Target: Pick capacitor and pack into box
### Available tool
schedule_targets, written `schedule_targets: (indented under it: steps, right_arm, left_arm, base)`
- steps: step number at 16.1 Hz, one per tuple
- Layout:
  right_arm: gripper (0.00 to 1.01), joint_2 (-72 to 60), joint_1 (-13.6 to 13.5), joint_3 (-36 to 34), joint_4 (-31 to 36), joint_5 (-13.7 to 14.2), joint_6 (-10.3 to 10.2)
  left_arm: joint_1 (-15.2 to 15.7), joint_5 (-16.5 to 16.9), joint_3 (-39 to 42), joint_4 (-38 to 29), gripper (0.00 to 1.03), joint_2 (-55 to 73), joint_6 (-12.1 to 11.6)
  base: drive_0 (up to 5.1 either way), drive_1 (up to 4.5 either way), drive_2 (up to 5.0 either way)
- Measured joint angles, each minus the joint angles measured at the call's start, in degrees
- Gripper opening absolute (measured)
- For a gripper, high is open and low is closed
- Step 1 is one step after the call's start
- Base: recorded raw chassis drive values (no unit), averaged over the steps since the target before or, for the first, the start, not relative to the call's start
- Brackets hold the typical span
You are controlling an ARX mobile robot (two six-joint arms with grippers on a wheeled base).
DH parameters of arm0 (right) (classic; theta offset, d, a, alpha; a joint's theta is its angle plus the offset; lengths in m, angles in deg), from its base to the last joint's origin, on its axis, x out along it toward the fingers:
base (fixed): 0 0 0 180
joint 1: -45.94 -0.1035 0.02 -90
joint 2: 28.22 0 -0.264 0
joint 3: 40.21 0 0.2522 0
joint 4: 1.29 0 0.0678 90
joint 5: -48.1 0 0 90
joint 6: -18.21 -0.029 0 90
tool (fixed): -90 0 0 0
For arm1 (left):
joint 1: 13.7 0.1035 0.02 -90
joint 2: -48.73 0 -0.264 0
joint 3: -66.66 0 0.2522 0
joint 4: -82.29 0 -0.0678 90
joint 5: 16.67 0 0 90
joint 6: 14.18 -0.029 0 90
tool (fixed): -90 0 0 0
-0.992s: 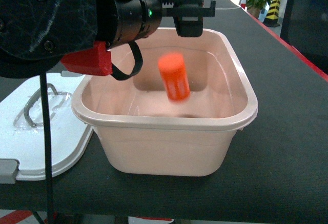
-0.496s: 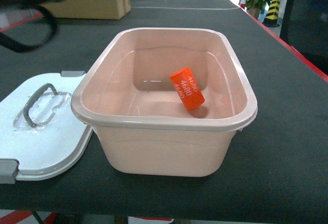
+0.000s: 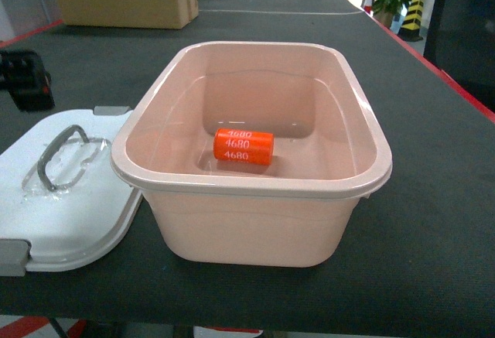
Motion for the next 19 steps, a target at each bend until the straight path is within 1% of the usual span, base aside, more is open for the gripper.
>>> schedule_targets:
  steps: [2,4,7,8,9,11,14,15,19]
  right_arm:
    - [0.98,0.0,0.0,0.0,0.0,0.0,0.0]
    - [0.98,0.0,0.0,0.0,0.0,0.0,0.0]
    - [0.98,0.0,0.0,0.0,0.0,0.0,0.0]
    - [0.98,0.0,0.0,0.0,0.0,0.0,0.0]
    - [0.98,0.0,0.0,0.0,0.0,0.0,0.0]
    - [0.98,0.0,0.0,0.0,0.0,0.0,0.0]
    - [0.98,0.0,0.0,0.0,0.0,0.0,0.0]
    - [0.98,0.0,0.0,0.0,0.0,0.0,0.0]
    - [0.98,0.0,0.0,0.0,0.0,0.0,0.0]
  left_arm:
    - [-0.1,0.6,-1.1,0.7,0.98,5.3,-1.0]
    - [-0.3,0.7,-3.9,1.5,0.98,10.5,-2.3]
    - [-0.5,0.4,-5.7,2.5,0.98,13.7,-2.8]
    - [-0.5,0.1,-5.9,2.7,0.92,14.2,-3.0]
    - [-0.7,0.3,-7.0,4.0,0.64,15.8,-3.4]
    - [-0.9,0.2,-7.1,4.1,0.40,16.3,-4.2]
    - [-0.7,0.3,-7.8,4.4,0.08,16.3,-4.3]
    - [-0.7,0.8,-7.8,4.5,0.01,16.2,-4.3]
    - [-0.2,0.8,-7.1,6.1,0.02,14.3,-4.2]
  base:
    - [0.0,0.00,0.0]
    - [0.0,0.00,0.0]
    - [0.0,0.00,0.0]
    - [0.0,0.00,0.0]
    - [0.0,0.00,0.0]
    - [0.0,0.00,0.0]
    - [0.0,0.00,0.0]
    - [0.0,0.00,0.0]
    - [0.0,0.00,0.0]
